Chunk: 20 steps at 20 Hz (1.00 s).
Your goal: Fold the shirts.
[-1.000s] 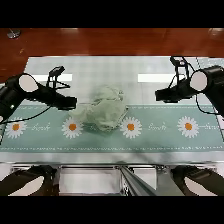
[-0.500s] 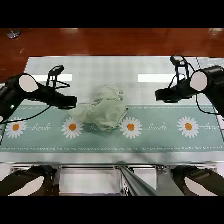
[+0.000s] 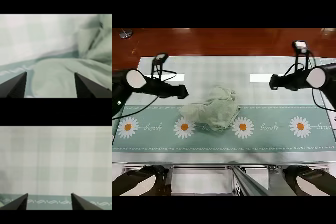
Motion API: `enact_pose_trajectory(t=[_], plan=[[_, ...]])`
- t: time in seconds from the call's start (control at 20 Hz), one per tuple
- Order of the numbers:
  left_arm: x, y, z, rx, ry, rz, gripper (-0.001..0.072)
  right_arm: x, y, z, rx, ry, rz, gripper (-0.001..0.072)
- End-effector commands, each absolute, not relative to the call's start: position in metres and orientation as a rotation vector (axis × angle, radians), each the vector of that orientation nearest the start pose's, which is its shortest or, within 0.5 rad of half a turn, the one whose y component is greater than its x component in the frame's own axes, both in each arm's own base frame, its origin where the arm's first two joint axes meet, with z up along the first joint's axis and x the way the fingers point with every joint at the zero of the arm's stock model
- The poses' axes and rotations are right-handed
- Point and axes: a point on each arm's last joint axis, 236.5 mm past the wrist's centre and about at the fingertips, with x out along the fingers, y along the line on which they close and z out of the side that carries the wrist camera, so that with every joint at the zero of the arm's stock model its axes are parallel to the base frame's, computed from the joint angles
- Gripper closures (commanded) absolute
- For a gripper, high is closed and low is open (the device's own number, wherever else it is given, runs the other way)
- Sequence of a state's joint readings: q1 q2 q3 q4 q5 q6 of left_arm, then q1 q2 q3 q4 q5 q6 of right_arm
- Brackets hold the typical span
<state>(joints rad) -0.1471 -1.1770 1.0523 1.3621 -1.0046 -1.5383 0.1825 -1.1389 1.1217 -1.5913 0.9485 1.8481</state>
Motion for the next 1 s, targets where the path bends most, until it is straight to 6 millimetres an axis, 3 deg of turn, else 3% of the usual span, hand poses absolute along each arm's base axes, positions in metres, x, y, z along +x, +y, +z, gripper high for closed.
enact_pose_trajectory(t=[0.0,0.1,0.2,0.3,0.4,0.6,0.75,0.8,0.85,0.9,0.95], plan=[[0.385,-0.034,0.043,-0.113,1.137,-0.053,0.0005,0.406,0.005,0.093,0.226,0.934,-0.139,0.0091],[0.358,-0.026,0.016,-0.324,1.259,-0.046,0.0005,0.382,-0.046,0.087,0.258,0.973,-0.268,0.0091],[0.332,-0.058,-0.012,-0.621,1.329,-0.166,0.0006,0.356,-0.07,0.063,0.354,1.009,-0.336,0.0091],[0.313,-0.085,-0.034,-0.786,1.336,-0.259,0.0006,0.339,-0.054,0.031,0.489,1.038,-0.298,0.0091],[0.3,-0.104,-0.051,-0.88,1.338,-0.288,0.0006,0.335,-0.024,0.004,0.596,1.051,-0.223,0.0091],[0.317,-0.142,-0.047,-0.971,1.166,-0.398,0.0006,0.338,0.017,-0.028,0.618,1.124,-0.122,0.0091],[0.318,-0.169,-0.063,-0.914,1.197,-0.411,0.0008,0.345,0.044,-0.041,0.629,1.152,-0.07,0.0091],[0.318,-0.175,-0.065,-0.903,1.208,-0.42,0.0059,0.348,0.054,-0.043,0.658,1.153,-0.054,0.0091],[0.323,-0.176,-0.062,-0.89,1.199,-0.434,0.0493,0.351,0.065,-0.041,0.673,1.156,-0.017,0.0092],[0.331,-0.174,-0.054,-0.855,1.161,-0.459,0.0686,0.355,0.073,-0.035,0.661,1.15,0.029,0.0091],[0.341,-0.169,-0.043,-0.846,1.126,-0.477,0.0686,0.36,0.077,-0.03,0.652,1.14,0.047,0.0091]])
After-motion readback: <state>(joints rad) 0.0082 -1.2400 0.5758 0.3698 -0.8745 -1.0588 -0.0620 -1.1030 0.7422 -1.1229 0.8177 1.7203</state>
